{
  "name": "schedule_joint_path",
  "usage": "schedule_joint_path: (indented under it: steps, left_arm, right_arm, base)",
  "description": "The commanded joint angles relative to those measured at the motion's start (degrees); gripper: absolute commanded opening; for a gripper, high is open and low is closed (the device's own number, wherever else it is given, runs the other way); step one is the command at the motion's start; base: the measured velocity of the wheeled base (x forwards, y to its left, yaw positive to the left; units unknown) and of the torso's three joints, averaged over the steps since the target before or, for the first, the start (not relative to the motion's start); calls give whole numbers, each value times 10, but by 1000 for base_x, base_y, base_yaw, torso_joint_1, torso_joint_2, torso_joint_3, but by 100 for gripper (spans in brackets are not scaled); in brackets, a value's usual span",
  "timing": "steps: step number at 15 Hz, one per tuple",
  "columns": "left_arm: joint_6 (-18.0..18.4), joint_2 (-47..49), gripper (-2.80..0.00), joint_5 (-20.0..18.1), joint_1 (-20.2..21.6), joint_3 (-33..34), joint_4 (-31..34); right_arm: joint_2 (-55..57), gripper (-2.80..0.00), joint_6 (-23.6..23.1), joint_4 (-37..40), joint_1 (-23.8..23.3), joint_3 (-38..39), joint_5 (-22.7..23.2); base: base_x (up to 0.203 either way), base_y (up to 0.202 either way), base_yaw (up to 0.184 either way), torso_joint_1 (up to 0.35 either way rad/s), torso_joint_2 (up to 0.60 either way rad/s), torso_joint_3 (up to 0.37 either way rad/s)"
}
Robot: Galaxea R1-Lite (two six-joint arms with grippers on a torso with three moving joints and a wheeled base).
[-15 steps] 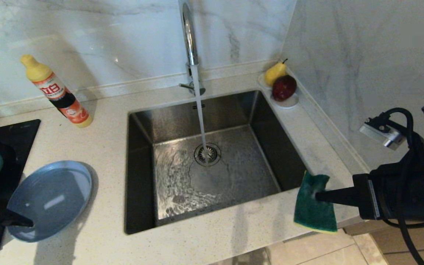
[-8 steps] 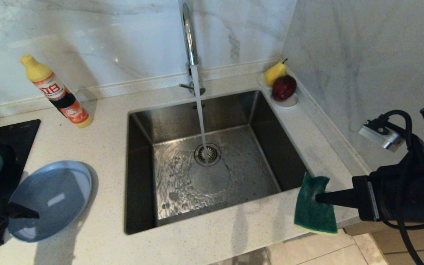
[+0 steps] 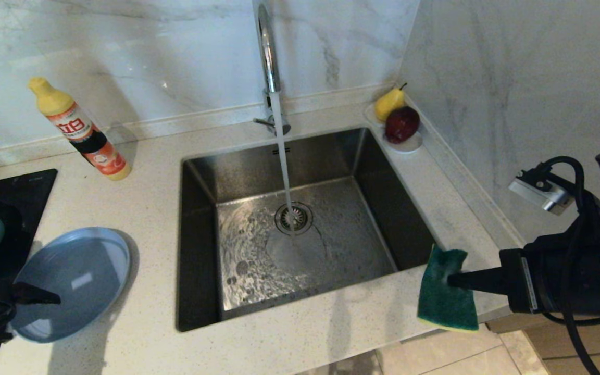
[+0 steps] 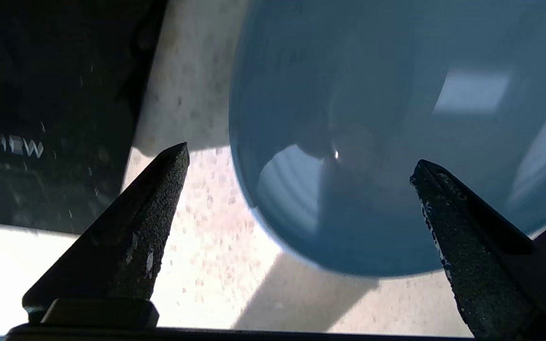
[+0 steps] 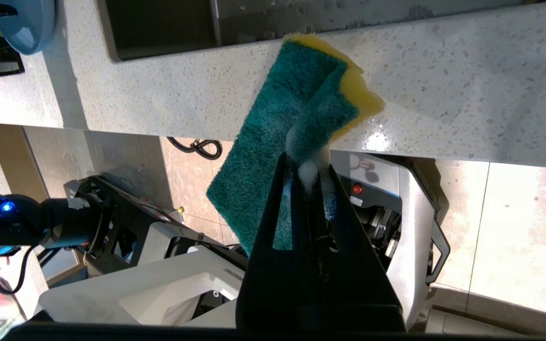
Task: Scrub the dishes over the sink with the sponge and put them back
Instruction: Wash the plate
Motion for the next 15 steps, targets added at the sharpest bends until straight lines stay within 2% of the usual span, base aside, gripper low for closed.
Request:
schedule_joint_path:
  steps: [1, 11, 15]
  left_arm:
    - [-2, 1, -280, 0, -4, 0, -6]
    - [6, 13, -280, 3, -4, 3, -6]
    - [-3, -10, -280, 0, -3, -15, -11]
  right_arm:
    - [3, -280, 1, 0, 0, 0, 1]
    - [13, -280, 1, -28, 0, 13, 1]
    - [18, -280, 2, -29, 0, 14, 1]
  base:
    - [0, 0, 0, 0, 0, 0]
    - [0, 0, 0, 0, 0, 0]
    - [0, 0, 0, 0, 0, 0]
